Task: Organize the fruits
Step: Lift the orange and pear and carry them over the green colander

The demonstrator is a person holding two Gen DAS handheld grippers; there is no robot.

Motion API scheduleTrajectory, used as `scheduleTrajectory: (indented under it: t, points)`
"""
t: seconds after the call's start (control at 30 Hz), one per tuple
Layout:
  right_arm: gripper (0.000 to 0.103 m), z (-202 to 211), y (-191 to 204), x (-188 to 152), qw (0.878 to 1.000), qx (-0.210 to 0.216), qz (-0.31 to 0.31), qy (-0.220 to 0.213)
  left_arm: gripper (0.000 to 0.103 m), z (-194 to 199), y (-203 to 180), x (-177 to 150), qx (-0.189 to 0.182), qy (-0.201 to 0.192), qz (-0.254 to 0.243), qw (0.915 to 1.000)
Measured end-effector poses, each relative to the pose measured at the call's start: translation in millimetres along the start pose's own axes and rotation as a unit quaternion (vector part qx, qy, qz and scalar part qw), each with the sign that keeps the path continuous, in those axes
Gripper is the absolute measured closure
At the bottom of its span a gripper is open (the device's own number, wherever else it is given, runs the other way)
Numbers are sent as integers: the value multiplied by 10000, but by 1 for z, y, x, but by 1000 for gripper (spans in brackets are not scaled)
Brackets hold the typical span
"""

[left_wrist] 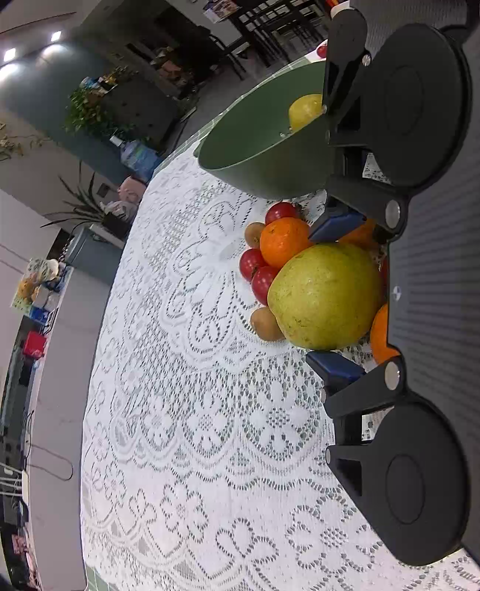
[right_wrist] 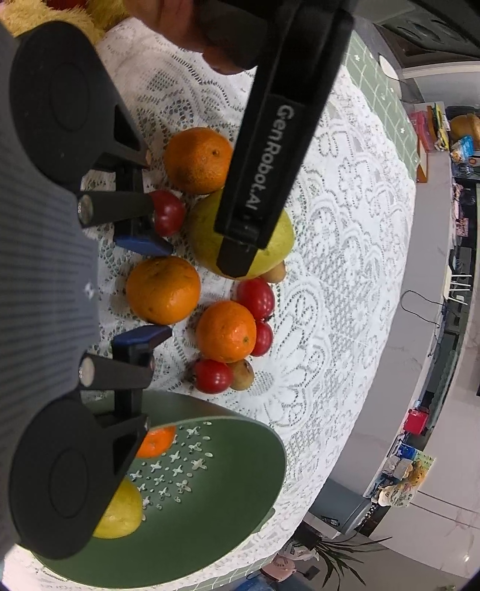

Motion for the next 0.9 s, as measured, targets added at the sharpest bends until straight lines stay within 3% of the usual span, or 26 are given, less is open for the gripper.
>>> scheduleTrajectory:
  t: [0.53, 0.9]
  points:
    - [65, 52, -19, -15, 9954, 21, -369, -886, 29, 56, -27, -10, 10, -796, 155, 9967]
    - [65, 113, -69, -35, 9840, -252, -828, -1560, 29, 66, -92, -5, -107, -834, -426, 9956]
Point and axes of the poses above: each gripper's, at about its wrist camera, not at the fingertips, and z roughly against the way its jaws point, y to its left, x to its top, the point moved 1 cm from there along -z, roughly the way its jaws point, and after that the axes turned 7 degrees about y, right-handed, at the moved point
